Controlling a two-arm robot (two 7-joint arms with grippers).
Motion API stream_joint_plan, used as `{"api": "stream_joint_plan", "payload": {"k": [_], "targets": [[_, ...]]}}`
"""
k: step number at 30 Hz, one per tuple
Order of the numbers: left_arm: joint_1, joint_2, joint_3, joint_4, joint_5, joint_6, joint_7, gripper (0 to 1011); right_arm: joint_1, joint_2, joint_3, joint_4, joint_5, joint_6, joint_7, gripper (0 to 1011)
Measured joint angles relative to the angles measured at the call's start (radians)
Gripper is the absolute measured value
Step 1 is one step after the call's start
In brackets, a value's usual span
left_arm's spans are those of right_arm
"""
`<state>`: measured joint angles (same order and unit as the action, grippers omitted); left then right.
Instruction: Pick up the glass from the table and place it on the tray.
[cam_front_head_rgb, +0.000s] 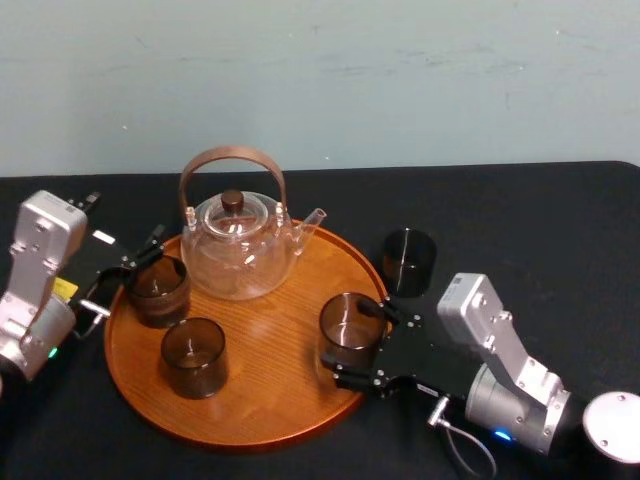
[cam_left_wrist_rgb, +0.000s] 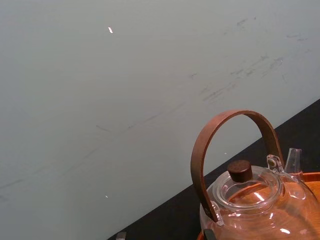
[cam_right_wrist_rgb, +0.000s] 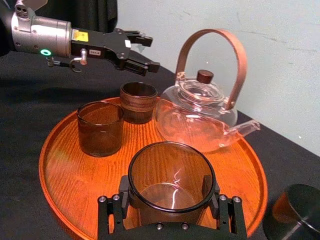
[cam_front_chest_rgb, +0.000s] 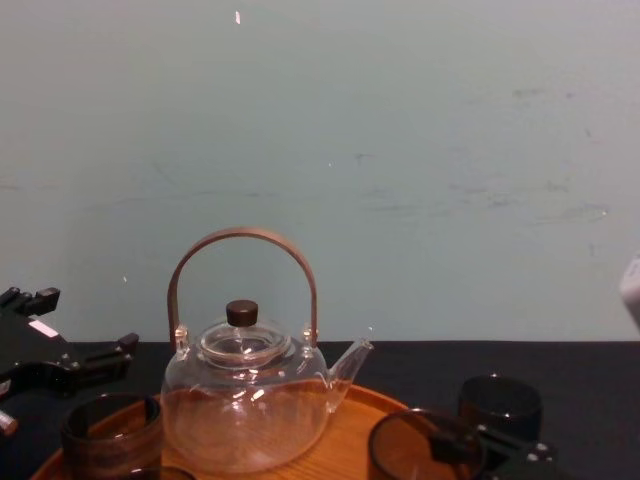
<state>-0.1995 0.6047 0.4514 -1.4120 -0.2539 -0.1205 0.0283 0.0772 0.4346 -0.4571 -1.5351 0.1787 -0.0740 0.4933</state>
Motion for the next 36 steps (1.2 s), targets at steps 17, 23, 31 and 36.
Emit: {"api": "stream_joint_plan", "payload": {"k": [17, 23, 31, 36], "targets": [[0.0, 0.0, 0.0, 0.0, 0.0, 0.0, 0.0, 1001, 0.043, -0.032, -0.056, 0.023, -0.019, 0.015, 0.014, 918], [0.0, 0.0, 0.0, 0.0, 0.0, 0.0, 0.0, 1002, 0.052, -0.043, -0.074, 0.029, -0.025, 0.014, 0.015, 918], [0.0, 0.0, 0.0, 0.0, 0.0, 0.0, 0.0, 1001, 0.06, -0.056, -0.094, 0.038, -0.034, 0.01, 0.015, 918], [0.0, 0.0, 0.0, 0.0, 0.0, 0.0, 0.0, 1001, 0.066, -0.062, -0.104, 0.049, -0.038, 0.005, 0.018, 918]]}}
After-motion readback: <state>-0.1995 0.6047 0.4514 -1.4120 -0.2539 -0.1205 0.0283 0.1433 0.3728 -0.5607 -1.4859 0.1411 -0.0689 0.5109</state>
